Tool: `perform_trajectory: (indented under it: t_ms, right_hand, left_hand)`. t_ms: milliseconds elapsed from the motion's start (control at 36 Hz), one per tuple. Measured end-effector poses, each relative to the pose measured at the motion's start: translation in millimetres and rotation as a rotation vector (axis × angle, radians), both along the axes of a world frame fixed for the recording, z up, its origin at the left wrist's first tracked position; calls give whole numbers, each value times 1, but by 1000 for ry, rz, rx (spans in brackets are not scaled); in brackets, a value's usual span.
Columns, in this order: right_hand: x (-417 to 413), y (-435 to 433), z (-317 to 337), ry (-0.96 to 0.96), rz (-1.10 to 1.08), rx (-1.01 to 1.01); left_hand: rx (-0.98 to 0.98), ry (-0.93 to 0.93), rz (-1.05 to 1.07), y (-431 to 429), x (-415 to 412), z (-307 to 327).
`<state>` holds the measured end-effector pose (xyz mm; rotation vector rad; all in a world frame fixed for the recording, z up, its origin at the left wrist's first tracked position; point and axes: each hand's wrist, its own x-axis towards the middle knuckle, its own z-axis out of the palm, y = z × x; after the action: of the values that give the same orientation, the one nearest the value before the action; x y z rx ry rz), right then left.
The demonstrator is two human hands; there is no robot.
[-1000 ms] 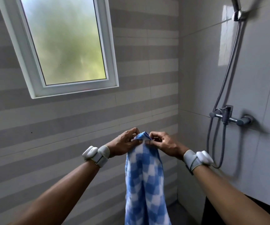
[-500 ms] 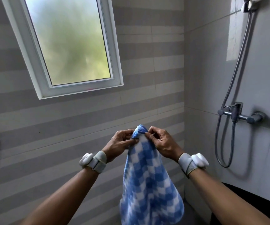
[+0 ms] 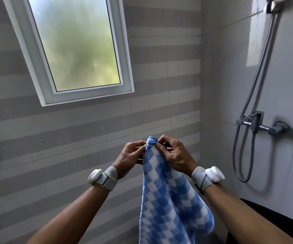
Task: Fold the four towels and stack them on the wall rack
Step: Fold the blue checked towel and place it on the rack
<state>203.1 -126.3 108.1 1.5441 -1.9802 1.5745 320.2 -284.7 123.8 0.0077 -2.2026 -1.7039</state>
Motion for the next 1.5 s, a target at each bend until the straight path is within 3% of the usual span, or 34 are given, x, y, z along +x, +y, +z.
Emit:
perform_trajectory:
  t_ms: [472, 778, 1056, 1500]
  right_hand:
    - [5, -1, 5, -9, -110, -10]
    - [17, -4, 9, 36, -120, 25]
    - [28, -8, 5, 68, -115, -6]
    - [27, -5, 8, 82, -147, -27]
  left_hand:
    - [-148, 119, 98, -2, 4, -9]
    - [-39, 106, 67, 1, 20, -4]
    - [-160, 138, 118, -2, 22, 1]
    - [-80, 242, 245, 9, 16, -5]
